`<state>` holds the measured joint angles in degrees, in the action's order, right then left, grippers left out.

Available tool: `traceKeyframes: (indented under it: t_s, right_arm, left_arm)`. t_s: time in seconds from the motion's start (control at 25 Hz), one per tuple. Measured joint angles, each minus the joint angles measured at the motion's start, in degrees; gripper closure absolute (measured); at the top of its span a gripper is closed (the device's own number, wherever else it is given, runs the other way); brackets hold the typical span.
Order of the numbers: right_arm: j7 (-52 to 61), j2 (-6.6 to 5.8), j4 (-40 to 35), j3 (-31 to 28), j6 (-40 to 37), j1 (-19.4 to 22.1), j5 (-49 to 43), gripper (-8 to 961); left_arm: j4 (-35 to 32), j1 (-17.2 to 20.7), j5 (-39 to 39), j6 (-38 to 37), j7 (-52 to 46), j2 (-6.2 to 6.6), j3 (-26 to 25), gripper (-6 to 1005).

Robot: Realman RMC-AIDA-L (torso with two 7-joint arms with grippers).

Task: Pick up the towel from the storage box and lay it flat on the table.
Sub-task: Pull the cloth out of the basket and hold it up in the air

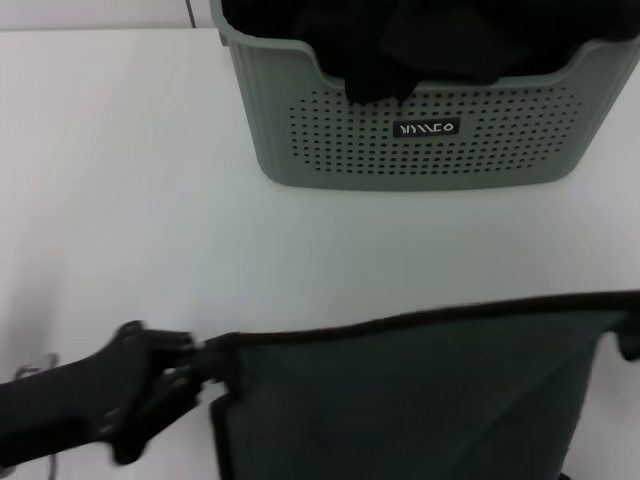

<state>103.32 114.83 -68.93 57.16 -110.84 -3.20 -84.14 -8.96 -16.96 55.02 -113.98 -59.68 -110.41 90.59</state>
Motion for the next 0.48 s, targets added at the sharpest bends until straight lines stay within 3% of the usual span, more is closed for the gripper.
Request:
traceKeyframes:
  t_s: [0.16, 0.24, 0.28, 0.48]
  right_arm:
    - [-6.61, 0.09, 13.97, 0.34, 4.84, -6.33, -3.66, 919]
    - [-10.37, 0.18, 20.68, 0.65, 9.00, -10.09, -5.14, 918]
    - [-11.87, 0.26, 22.86, 0.82, 10.95, -11.51, -5.72, 918]
    - [-18.58, 1.01, 30.19, 4.19, 21.81, -18.33, -5.78, 918]
  left_arm:
    - [7.86, -7.23, -0.19, 7.20, 2.93, -1.47, 1.10, 986]
    - [7.69, -7.90, -0.50, 9.18, 2.81, -1.81, 0.97, 986]
    - [6.43, -8.80, -1.74, 13.97, 2.55, -2.45, 0.67, 986]
    - [5.61, -9.01, -6.81, 18.97, 3.37, -2.63, 0.67, 986]
